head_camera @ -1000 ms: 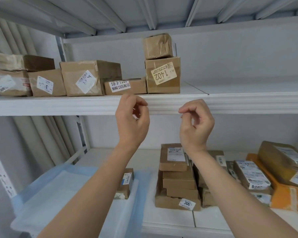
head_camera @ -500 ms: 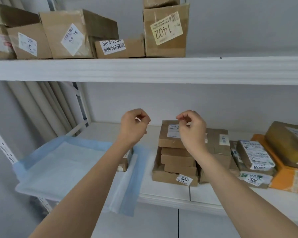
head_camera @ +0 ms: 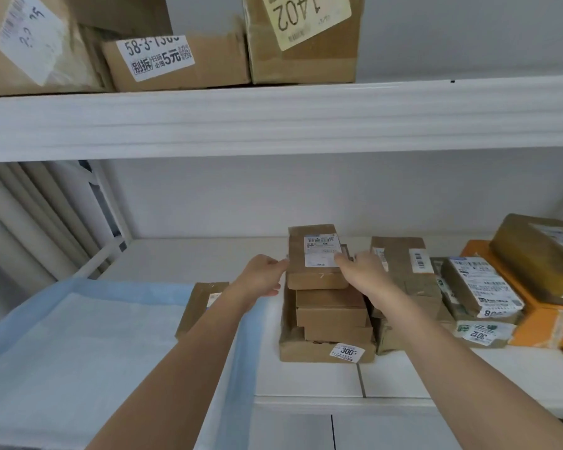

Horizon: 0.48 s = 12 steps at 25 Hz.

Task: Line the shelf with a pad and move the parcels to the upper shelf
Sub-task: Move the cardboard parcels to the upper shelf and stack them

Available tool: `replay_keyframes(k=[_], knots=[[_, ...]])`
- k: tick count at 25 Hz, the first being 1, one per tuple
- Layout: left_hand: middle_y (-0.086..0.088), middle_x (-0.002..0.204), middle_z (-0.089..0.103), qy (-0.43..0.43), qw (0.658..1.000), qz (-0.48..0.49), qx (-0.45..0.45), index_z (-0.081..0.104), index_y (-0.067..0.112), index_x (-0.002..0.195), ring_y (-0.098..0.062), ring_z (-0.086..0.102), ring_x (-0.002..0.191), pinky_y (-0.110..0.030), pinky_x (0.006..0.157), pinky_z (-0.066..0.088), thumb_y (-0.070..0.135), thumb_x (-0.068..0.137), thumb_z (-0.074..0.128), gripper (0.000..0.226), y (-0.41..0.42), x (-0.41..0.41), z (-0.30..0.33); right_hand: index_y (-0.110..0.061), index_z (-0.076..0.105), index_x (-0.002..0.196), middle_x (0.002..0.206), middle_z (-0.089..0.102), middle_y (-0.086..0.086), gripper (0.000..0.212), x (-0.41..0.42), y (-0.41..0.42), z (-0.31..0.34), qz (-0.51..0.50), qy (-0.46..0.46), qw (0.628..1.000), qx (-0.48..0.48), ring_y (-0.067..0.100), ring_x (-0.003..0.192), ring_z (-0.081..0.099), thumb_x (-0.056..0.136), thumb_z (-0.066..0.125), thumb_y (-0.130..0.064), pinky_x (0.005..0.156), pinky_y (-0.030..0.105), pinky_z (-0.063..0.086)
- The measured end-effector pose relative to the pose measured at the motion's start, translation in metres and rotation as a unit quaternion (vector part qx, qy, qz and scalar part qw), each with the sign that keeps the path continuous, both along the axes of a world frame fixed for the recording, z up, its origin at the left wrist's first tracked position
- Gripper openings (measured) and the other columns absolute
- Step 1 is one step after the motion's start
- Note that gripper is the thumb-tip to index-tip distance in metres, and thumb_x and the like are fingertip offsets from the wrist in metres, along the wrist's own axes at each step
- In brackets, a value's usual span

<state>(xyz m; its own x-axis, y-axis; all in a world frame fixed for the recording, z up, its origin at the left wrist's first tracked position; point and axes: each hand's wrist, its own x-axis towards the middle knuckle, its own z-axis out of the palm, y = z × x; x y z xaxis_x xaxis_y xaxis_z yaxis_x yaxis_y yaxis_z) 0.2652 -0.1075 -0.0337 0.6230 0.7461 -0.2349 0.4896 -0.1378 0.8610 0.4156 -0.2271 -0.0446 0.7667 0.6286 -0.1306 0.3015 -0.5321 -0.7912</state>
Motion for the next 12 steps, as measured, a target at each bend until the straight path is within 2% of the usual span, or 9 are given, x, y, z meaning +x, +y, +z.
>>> replay_keyframes(k=[2,3,5,8,12], knots=[[-0.005,0.105,0.06,-0.008,0.999,0.004,-0.035,0.054,0.004,0.124,-0.017,0.063,0.086,-0.027,0.081,0.056,0.04,0.1,0.046,0.044,0.009,0.009,-0.008,-0.005,0.053,0.106,0.111,0.056,0.01,0.038,0.001,0.003,-0.002,-0.003,0.013,1.0,-0.001,0.014,0.08,0.051,0.101,0.042,-0.04,0.061,0.022,0.039],[-0.003,0.104,0.062,-0.01,0.999,0.003,-0.05,0.056,0.004,0.121,-0.016,0.064,0.082,-0.026,0.078,0.056,0.042,0.099,0.047,0.045,0.012,0.012,-0.011,-0.004,0.054,0.112,0.113,0.057,0.009,0.041,0.003,0.005,-0.004,0.001,0.021,1.0,0.001,0.013,0.08,0.05,0.1,0.042,-0.042,0.063,0.023,0.041],[-0.005,0.108,0.068,-0.018,0.997,-0.003,-0.08,0.062,0.006,0.115,-0.016,0.066,0.08,-0.024,0.071,0.058,0.047,0.097,0.048,0.046,0.019,0.018,-0.017,-0.007,0.053,0.128,0.124,0.059,0.008,0.048,0.003,0.008,-0.007,0.011,0.031,0.999,0.004,0.018,0.096,0.054,0.099,0.042,-0.044,0.077,0.027,0.044],[-0.009,0.11,0.07,-0.043,0.988,-0.008,-0.146,0.064,0.007,0.114,-0.018,0.068,0.085,-0.026,0.072,0.059,0.047,0.097,0.05,0.045,0.021,0.026,-0.025,-0.015,0.045,0.142,0.141,0.051,0.003,0.05,-0.001,0.009,-0.008,0.038,0.058,0.998,0.001,0.023,0.125,0.048,0.101,0.042,-0.042,0.089,0.025,0.035],[-0.011,0.104,0.071,-0.056,0.986,0.001,-0.156,0.063,0.001,0.112,-0.018,0.067,0.085,-0.028,0.076,0.058,0.034,0.095,0.06,0.037,0.024,0.03,-0.028,-0.018,0.047,0.142,0.141,0.052,0.001,0.051,0.004,0.01,-0.007,0.042,0.072,0.997,0.004,0.021,0.123,0.05,0.097,0.049,-0.044,0.091,0.027,0.038]])
